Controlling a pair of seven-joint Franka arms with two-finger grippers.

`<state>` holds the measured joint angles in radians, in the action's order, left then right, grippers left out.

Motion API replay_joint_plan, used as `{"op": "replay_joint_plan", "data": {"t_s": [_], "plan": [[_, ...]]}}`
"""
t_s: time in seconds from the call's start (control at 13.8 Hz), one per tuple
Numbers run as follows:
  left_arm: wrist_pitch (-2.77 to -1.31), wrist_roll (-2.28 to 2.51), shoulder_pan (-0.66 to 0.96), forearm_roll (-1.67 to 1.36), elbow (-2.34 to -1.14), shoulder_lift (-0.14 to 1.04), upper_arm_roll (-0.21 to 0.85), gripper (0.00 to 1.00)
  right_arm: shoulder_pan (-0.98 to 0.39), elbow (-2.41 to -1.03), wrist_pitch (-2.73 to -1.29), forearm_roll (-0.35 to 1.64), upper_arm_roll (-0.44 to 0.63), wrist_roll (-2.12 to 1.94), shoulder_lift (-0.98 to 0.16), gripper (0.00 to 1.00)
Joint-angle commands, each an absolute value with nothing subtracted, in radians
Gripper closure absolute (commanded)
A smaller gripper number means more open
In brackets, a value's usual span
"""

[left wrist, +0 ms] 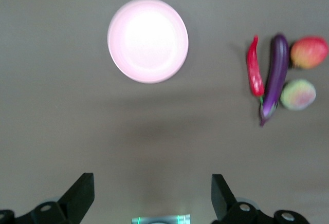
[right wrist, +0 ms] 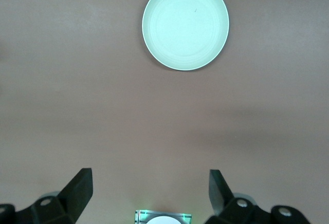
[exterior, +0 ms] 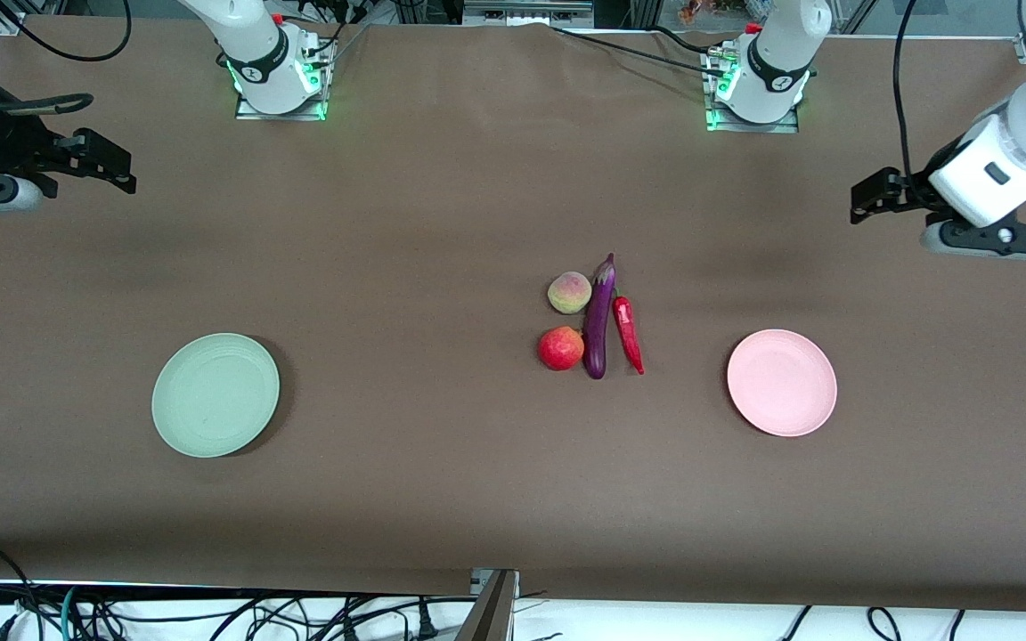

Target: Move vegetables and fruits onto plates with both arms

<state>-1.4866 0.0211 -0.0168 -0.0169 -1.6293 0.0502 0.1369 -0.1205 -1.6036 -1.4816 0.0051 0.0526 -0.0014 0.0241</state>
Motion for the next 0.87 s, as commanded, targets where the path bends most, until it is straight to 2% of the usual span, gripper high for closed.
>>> {"op": "replay_joint_plan", "data": {"t_s": [0.0,0.15,0.51,0.8], "plan": [[-1.47,0.018,0.024,-0.017,-1.608,0.152,0.19,0.0,-0.109,-1.621,-1.474,0.008,0.044,-0.011,0.051,0.0],[-1.489,0.021,0.041,-0.018,-1.609,0.234,0.221,0.0,-0.109,-1.623,-1.474,0.009,0.044,-0.011,0.051,0.0],[-1.803,0.135,0.103,-0.023,-1.621,0.452,0.23,0.0,-0.109,-1.623,-1.476,0.02,0.044,-0.011,0.051,0.0],[-1.994,0.244,0.184,-0.02,-1.623,0.586,0.23,0.0,-0.109,-1.624,-1.476,0.02,0.04,-0.012,0.051,0.0]]}}
